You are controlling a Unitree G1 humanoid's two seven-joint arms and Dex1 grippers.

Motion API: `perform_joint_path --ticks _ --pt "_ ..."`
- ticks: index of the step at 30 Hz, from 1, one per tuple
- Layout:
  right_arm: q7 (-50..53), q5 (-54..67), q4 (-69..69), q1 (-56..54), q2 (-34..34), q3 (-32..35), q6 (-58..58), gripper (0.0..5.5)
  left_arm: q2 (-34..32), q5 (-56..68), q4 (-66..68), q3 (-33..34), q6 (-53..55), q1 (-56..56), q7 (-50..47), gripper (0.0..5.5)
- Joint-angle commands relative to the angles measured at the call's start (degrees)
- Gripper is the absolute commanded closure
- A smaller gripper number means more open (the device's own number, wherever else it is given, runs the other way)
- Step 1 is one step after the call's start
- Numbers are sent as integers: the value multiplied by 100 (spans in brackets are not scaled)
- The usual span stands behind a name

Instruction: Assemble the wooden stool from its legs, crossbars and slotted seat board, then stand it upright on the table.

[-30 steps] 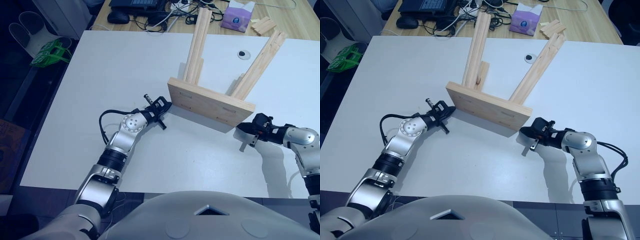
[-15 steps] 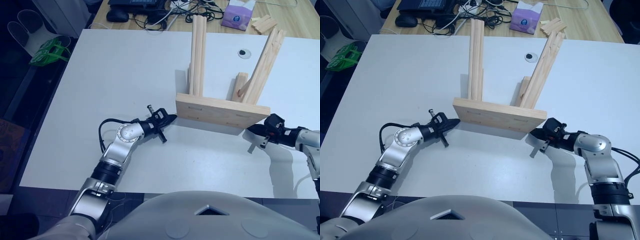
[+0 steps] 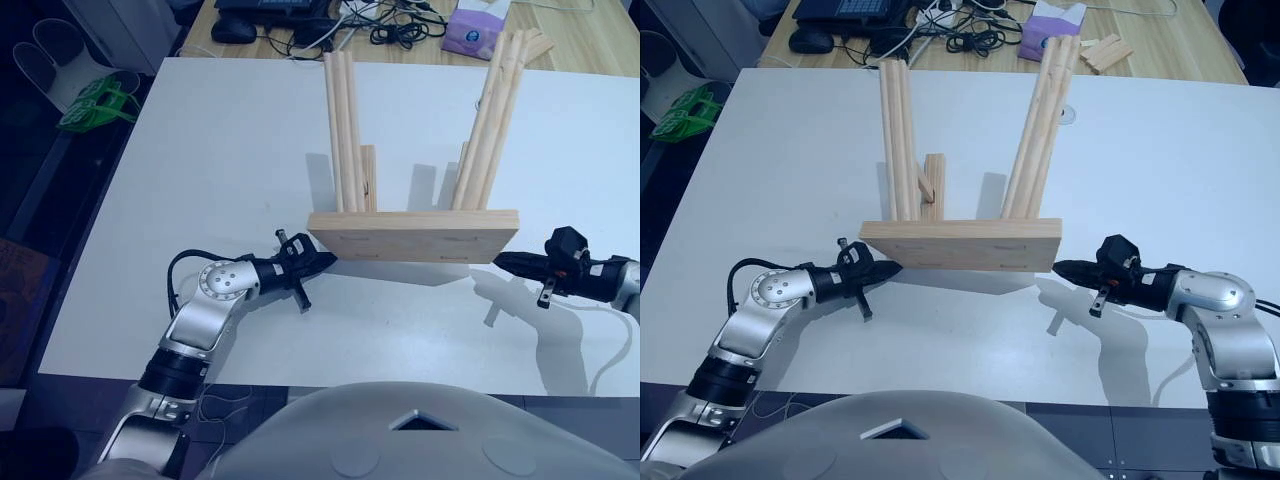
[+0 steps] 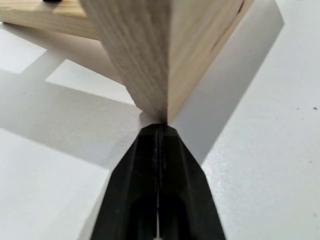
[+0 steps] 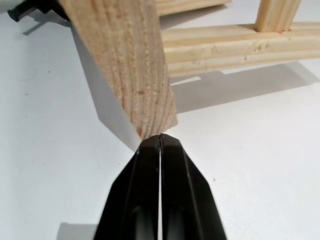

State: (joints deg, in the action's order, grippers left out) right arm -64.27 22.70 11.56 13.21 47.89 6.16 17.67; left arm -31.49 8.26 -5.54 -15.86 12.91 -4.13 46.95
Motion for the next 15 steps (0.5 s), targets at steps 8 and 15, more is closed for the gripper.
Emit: perform_joint_path --ticks 8,15 --pt "-253 404 494 -126 -165 -199 131 550 417 714 -825 52 130 213 335 549" --pt "-355 433 547 -74 -87 -143 167 550 441 943 -1048 237 291 264 341 549"
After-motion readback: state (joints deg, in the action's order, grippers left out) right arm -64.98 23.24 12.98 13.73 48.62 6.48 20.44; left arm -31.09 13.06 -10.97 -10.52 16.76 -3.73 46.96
